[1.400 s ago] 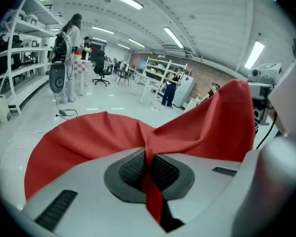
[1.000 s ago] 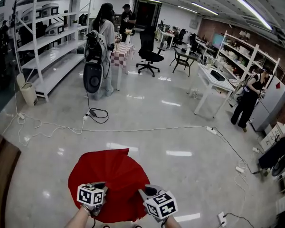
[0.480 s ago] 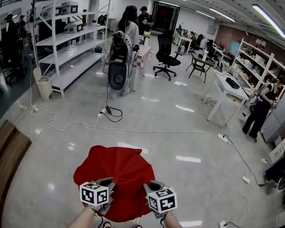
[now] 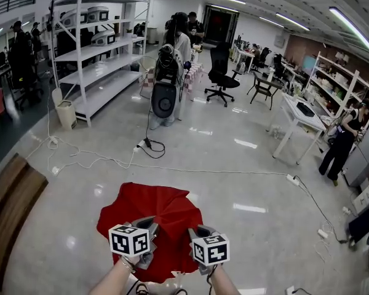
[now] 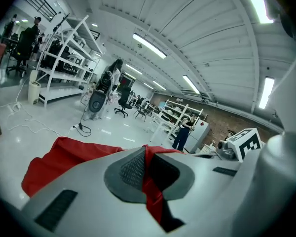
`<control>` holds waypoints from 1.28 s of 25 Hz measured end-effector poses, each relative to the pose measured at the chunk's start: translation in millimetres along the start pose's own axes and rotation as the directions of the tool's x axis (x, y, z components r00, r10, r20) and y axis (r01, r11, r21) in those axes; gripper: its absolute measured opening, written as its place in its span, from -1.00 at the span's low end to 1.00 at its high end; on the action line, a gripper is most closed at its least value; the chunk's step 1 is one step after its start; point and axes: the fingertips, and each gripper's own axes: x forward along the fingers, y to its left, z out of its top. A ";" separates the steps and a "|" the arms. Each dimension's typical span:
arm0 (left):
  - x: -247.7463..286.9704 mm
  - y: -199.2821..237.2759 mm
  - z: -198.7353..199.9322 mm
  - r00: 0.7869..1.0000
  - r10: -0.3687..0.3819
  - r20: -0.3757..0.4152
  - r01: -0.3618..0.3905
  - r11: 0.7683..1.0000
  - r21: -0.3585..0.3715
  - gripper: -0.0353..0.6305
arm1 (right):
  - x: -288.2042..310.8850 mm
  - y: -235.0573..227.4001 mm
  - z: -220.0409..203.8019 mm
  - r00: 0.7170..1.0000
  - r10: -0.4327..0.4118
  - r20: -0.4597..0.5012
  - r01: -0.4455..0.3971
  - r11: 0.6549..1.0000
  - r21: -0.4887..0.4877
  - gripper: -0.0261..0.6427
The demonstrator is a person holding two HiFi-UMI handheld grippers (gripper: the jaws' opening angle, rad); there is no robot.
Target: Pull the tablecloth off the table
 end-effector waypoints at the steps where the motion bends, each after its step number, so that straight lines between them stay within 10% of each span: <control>1: -1.9 -6.9 4.7 1.000 -0.014 0.012 0.014 1.000 0.008 -0.85 | -2.0 1.7 3.1 1.000 -0.004 0.009 0.004 1.000 -0.002 -0.84; 14: -11.4 -62.8 74.7 0.990 -0.111 0.092 0.097 0.986 0.139 -0.85 | -34.1 3.9 56.6 0.986 -0.079 0.148 0.085 0.996 -0.035 -0.84; 32: -7.2 -88.4 89.9 0.976 -0.215 -0.016 0.213 0.950 0.229 -0.84 | -47.6 5.0 62.2 0.958 -0.239 0.162 0.233 0.971 0.055 -0.84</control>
